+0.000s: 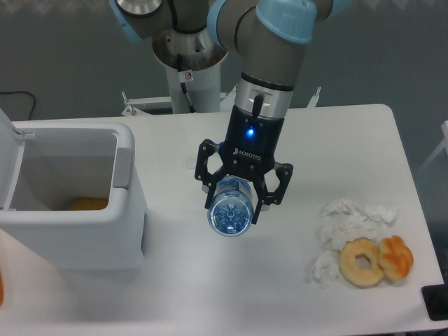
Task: Place the plastic bottle in the trash can
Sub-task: 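Hold the clear plastic bottle in the gripper and lift it slightly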
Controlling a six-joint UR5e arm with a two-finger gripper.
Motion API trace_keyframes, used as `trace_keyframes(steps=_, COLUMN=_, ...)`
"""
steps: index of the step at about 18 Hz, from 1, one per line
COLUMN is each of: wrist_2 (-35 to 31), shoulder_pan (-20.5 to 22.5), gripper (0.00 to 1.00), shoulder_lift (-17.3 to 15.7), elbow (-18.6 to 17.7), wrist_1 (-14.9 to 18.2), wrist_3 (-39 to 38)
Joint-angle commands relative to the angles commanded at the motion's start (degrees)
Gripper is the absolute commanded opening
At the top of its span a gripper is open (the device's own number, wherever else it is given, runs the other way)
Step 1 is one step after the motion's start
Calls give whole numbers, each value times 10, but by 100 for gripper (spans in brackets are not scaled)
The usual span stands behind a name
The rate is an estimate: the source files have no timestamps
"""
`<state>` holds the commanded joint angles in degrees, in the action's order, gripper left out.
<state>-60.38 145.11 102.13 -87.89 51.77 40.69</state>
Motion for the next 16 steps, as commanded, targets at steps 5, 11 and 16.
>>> trace_keyframes(steps=5, wrist_2=0, shoulder_pan=0, gripper=79, shoulder_lift=-1, elbow=0, wrist_1=0, wrist_3=-4)
trace_keyframes(steps=11, wrist_2=23, shoulder_pan=4, gripper=79, shoulder_lift=-1, elbow=8, wrist_1=0, wrist_3=-12)
trace_keyframes(steps=16, wrist_2=41, shoulder_pan=12, gripper=79, shoulder_lift=-4, elbow=17, wrist_1=-4, wrist_3=-28)
